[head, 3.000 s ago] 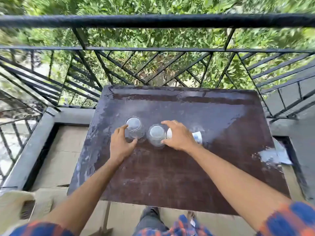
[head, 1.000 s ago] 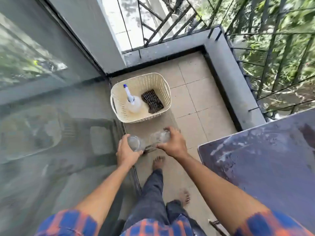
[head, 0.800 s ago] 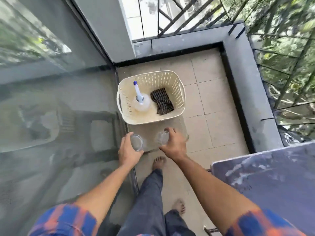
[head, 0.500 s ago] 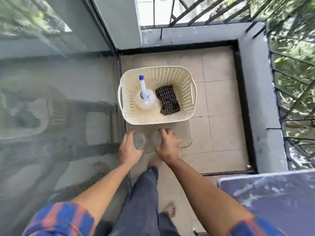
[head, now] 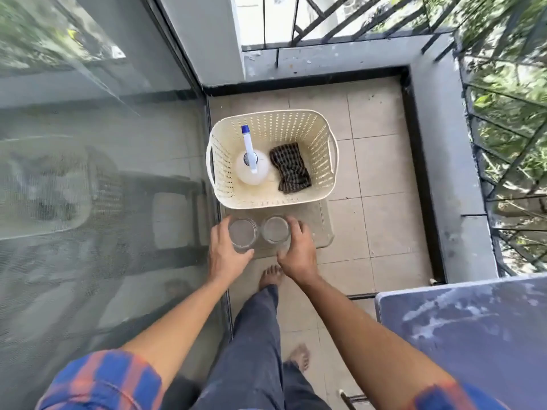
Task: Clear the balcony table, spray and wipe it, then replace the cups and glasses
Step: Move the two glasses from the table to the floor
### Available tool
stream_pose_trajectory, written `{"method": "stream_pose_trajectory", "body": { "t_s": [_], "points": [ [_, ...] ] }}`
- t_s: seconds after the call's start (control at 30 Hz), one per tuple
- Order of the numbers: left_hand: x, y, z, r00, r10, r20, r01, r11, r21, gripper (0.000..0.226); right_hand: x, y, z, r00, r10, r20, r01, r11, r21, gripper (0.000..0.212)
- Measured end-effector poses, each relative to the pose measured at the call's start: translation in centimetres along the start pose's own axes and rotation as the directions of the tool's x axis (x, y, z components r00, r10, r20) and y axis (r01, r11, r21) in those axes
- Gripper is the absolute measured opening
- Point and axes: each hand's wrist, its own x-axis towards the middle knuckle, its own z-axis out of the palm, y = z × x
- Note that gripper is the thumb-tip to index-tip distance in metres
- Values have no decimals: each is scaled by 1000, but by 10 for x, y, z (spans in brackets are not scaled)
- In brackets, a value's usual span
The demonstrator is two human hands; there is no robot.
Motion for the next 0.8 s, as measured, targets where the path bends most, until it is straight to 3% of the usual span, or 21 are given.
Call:
{"method": "stream_pose_trajectory", "body": {
  "t_s": [0.2, 0.33, 0.43, 0.53, 0.63, 0.8],
  "points": [
    [-35, 29, -38, 990, 109, -85, -106, 994, 40, 50, -41, -4, -46, 978, 202, -43, -189, 959, 211, 22],
    [-55, 71, -58, 968, 248, -44, -249, 969, -15, 19, -85, -12, -86, 968, 214, -130, -163, 932, 323, 16],
    [-78, 111, -54, 921, 378, 93, -374, 925, -58, 6, -130, 1, -115, 935, 250, -251, -136, 907, 400, 12],
    [-104, 152, -34, 838, 493, 234, -492, 868, -66, 4, -178, 27, -137, 893, 292, -342, -126, 892, 434, 12],
    [-146, 191, -2, 727, 606, 323, -635, 772, -21, 11, -241, 65, -154, 803, 399, -442, -143, 849, 508, 15],
    [-239, 232, 62, 432, 763, 481, -832, 542, -113, 8, -356, 141, -164, 567, 641, -518, -209, 720, 662, 20]
  ]
}}
